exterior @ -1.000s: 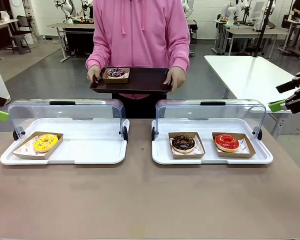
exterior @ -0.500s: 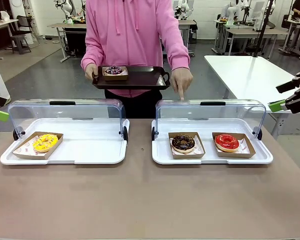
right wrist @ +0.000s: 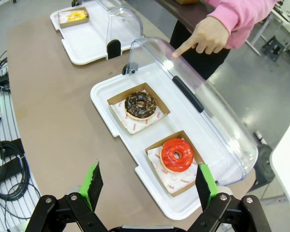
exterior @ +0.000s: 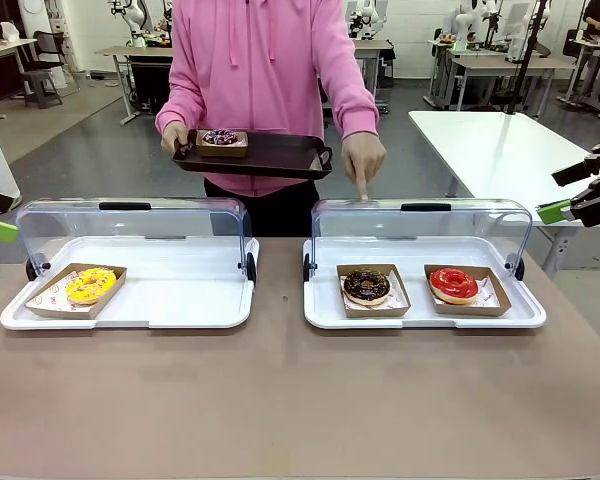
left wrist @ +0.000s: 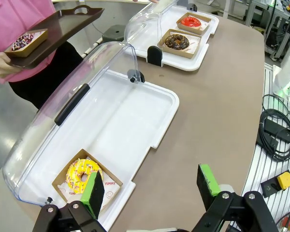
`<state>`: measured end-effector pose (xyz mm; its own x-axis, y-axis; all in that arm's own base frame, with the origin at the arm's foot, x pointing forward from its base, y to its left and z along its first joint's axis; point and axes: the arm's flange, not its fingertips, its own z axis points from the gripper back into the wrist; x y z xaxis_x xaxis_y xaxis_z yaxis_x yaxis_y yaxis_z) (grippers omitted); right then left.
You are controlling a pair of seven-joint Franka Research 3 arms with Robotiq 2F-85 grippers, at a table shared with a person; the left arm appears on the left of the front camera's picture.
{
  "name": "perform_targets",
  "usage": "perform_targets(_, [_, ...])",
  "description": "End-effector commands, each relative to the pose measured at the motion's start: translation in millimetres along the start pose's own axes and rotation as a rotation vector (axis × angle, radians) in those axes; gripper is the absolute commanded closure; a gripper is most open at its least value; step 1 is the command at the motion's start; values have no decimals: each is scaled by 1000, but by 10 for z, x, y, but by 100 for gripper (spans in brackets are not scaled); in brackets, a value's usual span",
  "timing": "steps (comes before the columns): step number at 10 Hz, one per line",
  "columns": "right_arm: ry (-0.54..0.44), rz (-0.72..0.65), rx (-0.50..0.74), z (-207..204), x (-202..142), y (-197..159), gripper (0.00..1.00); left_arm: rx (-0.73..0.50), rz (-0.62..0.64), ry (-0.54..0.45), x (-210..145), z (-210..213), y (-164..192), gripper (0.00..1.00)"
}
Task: Provide the desired donut to the person.
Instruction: Pick up and lift the Paper togo box containing the Donut pointed at by the person.
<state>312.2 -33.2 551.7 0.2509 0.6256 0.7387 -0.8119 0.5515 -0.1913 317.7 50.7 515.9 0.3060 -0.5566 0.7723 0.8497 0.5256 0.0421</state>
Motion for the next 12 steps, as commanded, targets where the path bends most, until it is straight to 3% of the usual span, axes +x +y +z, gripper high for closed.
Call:
perform_targets(1, [-7,7,11,-21,-2,-7,0,10,2,-8,-9,17,15,0])
perform_targets(11, [0,0,0,0,0,0,0,10,2,-8,-9,17,15,0])
perform_targets(12, [98,104,59,-222,196,108,0,10,2,-8,-9,17,15,0])
